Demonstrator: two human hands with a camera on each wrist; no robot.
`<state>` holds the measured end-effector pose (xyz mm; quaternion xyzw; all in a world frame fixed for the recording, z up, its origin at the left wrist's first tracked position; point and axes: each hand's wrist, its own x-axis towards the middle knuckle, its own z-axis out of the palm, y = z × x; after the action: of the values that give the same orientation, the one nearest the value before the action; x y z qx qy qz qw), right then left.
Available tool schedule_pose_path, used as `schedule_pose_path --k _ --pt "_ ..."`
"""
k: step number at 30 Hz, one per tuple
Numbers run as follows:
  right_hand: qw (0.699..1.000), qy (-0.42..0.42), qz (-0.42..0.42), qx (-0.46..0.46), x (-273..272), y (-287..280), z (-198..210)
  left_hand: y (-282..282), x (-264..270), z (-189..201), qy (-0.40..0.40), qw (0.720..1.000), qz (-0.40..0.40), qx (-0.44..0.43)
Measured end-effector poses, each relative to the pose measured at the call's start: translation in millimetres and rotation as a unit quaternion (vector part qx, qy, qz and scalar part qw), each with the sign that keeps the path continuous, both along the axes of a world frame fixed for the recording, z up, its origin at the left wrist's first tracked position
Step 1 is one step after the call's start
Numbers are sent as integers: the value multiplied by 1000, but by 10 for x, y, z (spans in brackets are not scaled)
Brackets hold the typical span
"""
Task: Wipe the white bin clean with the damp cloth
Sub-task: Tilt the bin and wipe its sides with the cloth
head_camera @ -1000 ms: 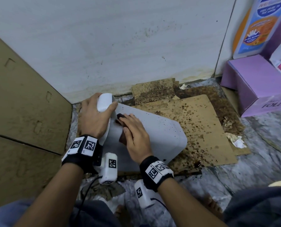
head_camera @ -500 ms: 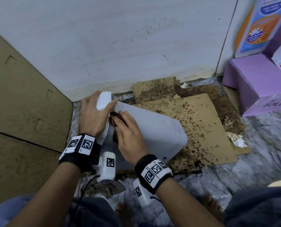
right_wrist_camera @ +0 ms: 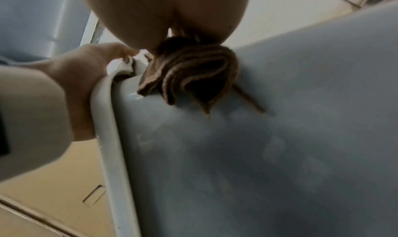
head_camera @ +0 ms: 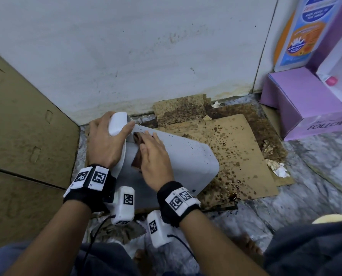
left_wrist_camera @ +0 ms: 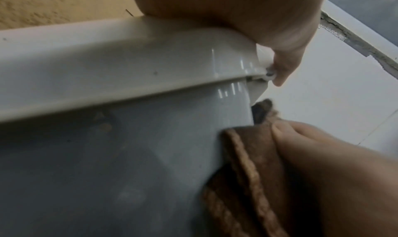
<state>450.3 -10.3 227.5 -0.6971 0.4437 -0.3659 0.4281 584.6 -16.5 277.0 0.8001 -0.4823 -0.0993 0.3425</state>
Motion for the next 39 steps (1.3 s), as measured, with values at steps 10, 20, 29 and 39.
schedule_pose_path --k 10,20,29,39 --pt "988 152 -24 -7 -403 -254 -469 51 70 17 18 1000 1 -6" --pt "981 180 -65 -28 -473 -323 -569 31 -3 20 5 1000 5 5" --pt "983 169 -16 -68 -344 -223 -508 82 57 58 20 1000 15 0" --pt "975 180 -101 80 -1223 -511 -1167 17 31 12 -11 1000 -2 -5"
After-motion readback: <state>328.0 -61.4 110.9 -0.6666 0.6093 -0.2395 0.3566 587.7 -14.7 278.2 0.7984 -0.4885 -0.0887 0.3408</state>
